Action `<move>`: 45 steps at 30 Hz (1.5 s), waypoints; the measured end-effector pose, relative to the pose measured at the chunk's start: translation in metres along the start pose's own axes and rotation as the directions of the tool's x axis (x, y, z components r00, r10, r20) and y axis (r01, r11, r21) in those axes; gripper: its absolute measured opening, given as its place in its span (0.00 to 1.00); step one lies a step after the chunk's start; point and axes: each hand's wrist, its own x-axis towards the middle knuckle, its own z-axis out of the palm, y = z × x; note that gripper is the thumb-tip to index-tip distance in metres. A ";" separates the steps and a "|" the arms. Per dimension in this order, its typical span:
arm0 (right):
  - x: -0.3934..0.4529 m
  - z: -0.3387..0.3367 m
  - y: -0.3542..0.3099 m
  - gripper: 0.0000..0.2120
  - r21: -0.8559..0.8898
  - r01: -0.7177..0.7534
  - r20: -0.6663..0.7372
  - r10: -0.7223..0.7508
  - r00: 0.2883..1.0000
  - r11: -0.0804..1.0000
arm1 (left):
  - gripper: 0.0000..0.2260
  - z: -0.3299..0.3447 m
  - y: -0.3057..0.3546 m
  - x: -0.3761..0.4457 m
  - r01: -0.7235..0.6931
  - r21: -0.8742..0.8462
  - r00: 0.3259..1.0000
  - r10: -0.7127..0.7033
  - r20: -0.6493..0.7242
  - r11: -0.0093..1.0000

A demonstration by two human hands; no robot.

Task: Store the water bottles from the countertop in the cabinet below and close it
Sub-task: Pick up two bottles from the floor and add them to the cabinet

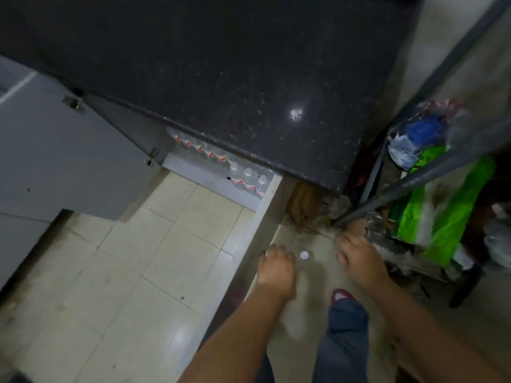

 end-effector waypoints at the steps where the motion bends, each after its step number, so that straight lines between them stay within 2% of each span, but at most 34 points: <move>1: 0.003 0.002 0.009 0.20 0.019 0.026 0.035 -0.027 0.999 0.999 | 0.24 0.006 0.003 0.003 0.073 -0.049 0.997 -0.072 0.018 0.996; 3: 0.008 0.010 0.027 0.21 0.002 0.089 0.110 -0.089 0.990 0.996 | 0.23 0.022 0.009 0.009 0.205 -0.154 0.979 -0.202 0.035 0.967; 6: 0.014 0.022 0.050 0.14 -0.033 0.207 0.231 -0.194 0.953 0.978 | 0.18 0.052 0.018 0.021 0.341 -0.252 0.939 -0.342 0.042 0.906; 8: 0.016 0.039 0.064 0.13 -0.041 0.262 0.251 -0.244 0.937 0.964 | 0.18 0.076 0.022 0.030 0.401 -0.290 0.913 -0.404 0.052 0.869; 11: 0.022 0.075 0.072 0.20 0.010 0.311 0.302 -0.299 0.905 0.950 | 0.19 0.112 0.027 0.045 0.485 -0.347 0.871 -0.476 0.119 0.802; 14: 0.036 0.124 0.069 0.24 0.002 0.440 0.332 -0.416 0.847 0.898 | 0.19 0.160 0.025 0.069 0.555 -0.392 0.830 -0.523 0.195 0.734; 17: 0.053 0.178 0.061 0.25 0.021 0.510 0.390 -0.477 0.788 0.860 | 0.19 0.203 0.020 0.099 0.593 -0.440 0.802 -0.544 0.247 0.675; 21: 0.072 0.239 0.048 0.25 -0.025 0.511 0.569 -0.408 0.714 0.859 | 0.20 0.257 0.015 0.147 0.598 -0.511 0.795 -0.540 0.278 0.617; 22: 0.075 0.257 0.047 0.25 -0.036 0.560 0.593 -0.433 0.679 0.828 | 0.21 0.270 0.013 0.160 0.594 -0.535 0.797 -0.532 0.287 0.601; 24: 0.081 0.291 0.047 0.26 -0.030 0.564 0.687 -0.393 0.611 0.825 | 0.22 0.295 0.012 0.184 0.577 -0.576 0.810 -0.496 0.312 0.580; 27: 0.091 0.330 0.047 0.25 -0.050 0.661 0.717 -0.433 0.546 0.749 | 0.25 0.324 0.010 0.215 0.569 -0.613 0.820 -0.437 0.370 0.548; 29: 0.095 0.348 0.048 0.21 -0.063 0.718 0.689 -0.491 0.533 0.693 | 0.22 0.336 0.008 0.230 0.565 -0.628 0.822 -0.428 0.375 0.535; 32: 0.104 0.354 0.045 0.17 -0.092 0.685 0.655 -0.474 0.588 0.722 | 0.18 0.339 0.010 0.238 0.549 -0.630 0.826 -0.470 0.311 0.549; 35: 0.102 0.338 0.043 0.13 -0.085 0.686 0.586 -0.521 0.621 0.722 | 0.19 0.331 0.013 0.230 0.563 -0.606 0.809 -0.523 0.266 0.562; 39: 0.089 0.294 0.036 0.16 -0.096 0.725 0.570 -0.559 0.602 0.682 | 0.19 0.297 0.014 0.201 0.543 -0.582 0.819 -0.535 0.207 0.606; 42: 0.071 0.250 0.032 0.09 -0.122 0.732 0.548 -0.570 0.612 0.670 | 0.19 0.263 0.025 0.162 0.527 -0.569 0.829 -0.530 0.179 0.631; 45: 0.051 0.194 0.021 0.20 -0.110 0.745 0.581 -0.566 0.586 0.658 | 0.18 0.227 0.035 0.115 0.508 -0.586 0.834 -0.530 0.154 0.631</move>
